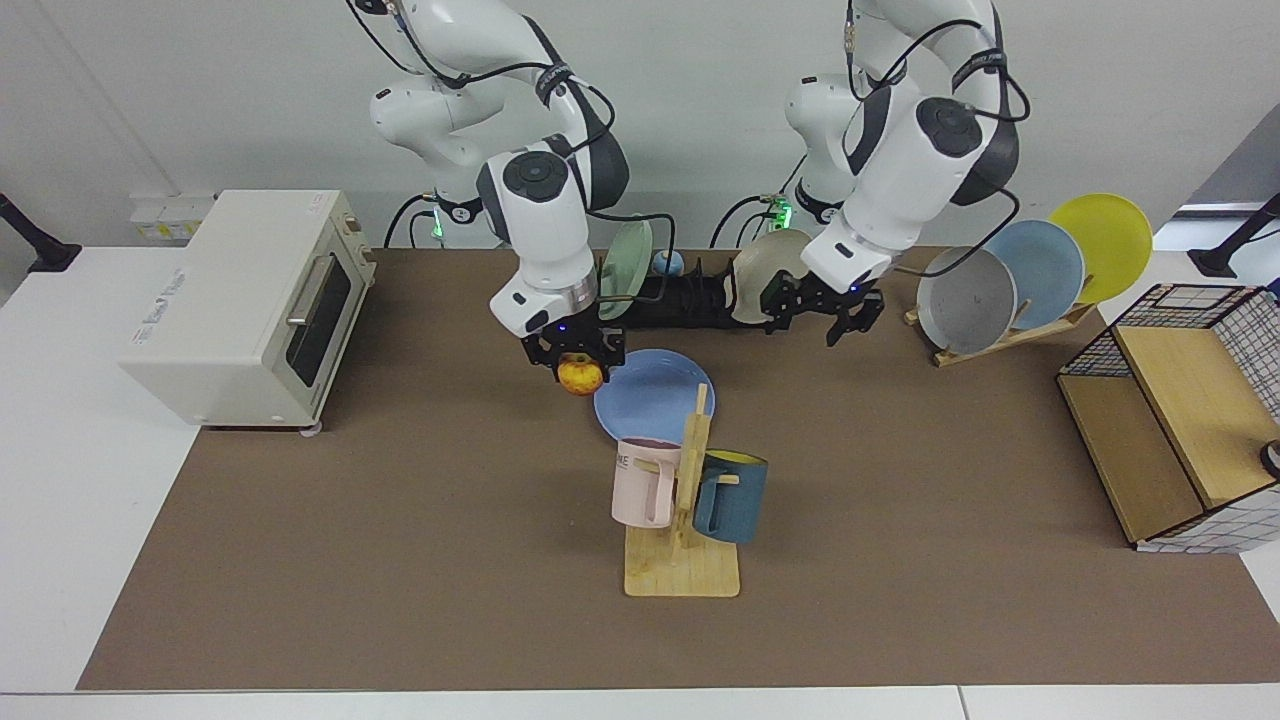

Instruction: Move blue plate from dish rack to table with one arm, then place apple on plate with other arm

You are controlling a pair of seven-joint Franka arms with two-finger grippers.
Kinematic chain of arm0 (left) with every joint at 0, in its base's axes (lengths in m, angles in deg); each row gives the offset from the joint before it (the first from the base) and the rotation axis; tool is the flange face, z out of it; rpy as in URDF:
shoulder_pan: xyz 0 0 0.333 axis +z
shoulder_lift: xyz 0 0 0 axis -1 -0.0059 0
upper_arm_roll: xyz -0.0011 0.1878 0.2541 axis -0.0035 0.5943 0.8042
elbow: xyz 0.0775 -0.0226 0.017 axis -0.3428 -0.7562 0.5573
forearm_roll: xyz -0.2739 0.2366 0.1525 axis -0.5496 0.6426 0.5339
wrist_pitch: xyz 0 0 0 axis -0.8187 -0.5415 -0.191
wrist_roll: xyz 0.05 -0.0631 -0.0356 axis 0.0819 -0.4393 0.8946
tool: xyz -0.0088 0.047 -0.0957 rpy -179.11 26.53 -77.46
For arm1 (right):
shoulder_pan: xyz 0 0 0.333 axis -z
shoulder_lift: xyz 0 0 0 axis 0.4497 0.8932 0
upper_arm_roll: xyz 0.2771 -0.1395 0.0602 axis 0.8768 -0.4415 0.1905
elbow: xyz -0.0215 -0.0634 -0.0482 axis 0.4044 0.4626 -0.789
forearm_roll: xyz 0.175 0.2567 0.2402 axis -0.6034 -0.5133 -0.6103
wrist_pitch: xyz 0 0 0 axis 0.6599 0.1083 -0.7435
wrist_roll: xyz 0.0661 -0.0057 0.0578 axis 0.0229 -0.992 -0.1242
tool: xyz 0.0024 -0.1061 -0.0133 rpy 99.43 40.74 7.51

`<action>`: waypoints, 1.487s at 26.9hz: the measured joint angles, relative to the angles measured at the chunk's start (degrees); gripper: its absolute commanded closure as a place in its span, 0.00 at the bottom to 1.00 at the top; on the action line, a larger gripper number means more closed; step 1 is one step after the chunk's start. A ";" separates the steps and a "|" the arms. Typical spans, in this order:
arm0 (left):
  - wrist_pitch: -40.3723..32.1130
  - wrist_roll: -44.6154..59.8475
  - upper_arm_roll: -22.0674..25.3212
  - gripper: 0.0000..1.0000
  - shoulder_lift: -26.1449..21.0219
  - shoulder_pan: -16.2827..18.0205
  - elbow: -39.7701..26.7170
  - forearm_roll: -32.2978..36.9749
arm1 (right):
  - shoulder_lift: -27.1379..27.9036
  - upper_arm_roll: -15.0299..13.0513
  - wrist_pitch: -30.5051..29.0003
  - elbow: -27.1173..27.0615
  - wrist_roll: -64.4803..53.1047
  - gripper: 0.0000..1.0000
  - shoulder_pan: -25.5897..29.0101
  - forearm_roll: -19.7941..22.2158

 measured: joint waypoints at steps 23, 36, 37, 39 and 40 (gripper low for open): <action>-7.67 -0.28 0.37 0.00 0.05 4.40 8.18 4.02 | 4.28 -0.80 -3.51 0.45 1.30 0.89 -1.45 0.01; -7.85 -0.28 0.02 0.00 0.53 4.40 8.83 4.02 | 4.26 -0.86 -3.51 0.73 2.17 0.00 -1.48 0.01; -7.85 -0.27 0.05 0.00 0.53 4.40 8.83 4.02 | 4.24 -0.93 -3.51 0.58 2.44 0.00 -1.47 0.01; -7.85 -0.27 0.15 0.00 0.53 4.40 8.83 4.02 | 4.13 -1.25 -3.50 0.25 2.64 0.00 -1.45 0.01; -7.85 -0.26 0.23 0.00 0.53 4.42 8.83 4.02 | 3.97 -1.52 -3.48 0.08 2.65 0.00 -1.41 0.01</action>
